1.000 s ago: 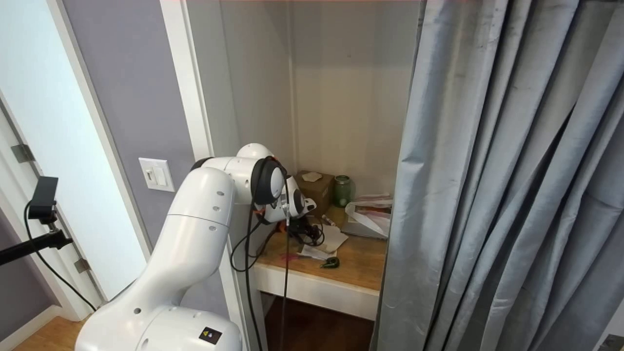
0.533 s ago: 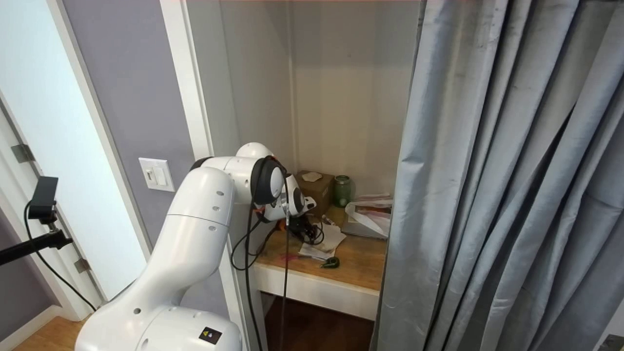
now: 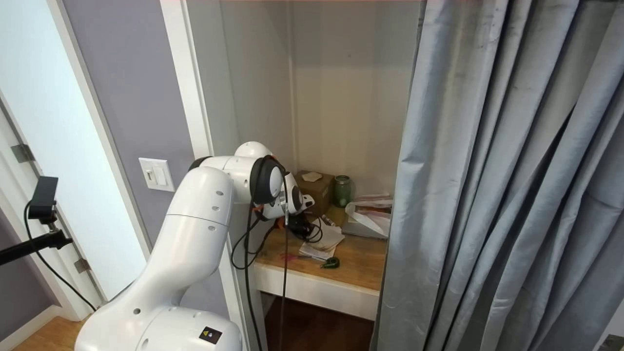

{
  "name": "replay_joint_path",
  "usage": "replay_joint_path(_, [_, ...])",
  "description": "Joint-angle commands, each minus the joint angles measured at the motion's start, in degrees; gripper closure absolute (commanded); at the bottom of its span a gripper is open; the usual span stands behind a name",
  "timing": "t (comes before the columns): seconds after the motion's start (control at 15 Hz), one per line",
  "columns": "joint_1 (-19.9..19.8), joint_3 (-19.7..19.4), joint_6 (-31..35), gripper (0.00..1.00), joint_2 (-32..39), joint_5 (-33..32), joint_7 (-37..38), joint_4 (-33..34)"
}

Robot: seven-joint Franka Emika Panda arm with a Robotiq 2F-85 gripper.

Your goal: Put the paper on the box

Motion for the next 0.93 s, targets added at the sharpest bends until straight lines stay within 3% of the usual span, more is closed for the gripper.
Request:
replay_joint_path(0.0, [0.2, -1.0, -1.5, 1.0, -0.1, 1.2, -1.1, 0.5])
replay_joint_path(0.87, [0.6, -2.0, -5.9, 0.99, -5.4, -0.4, -0.3, -0.6])
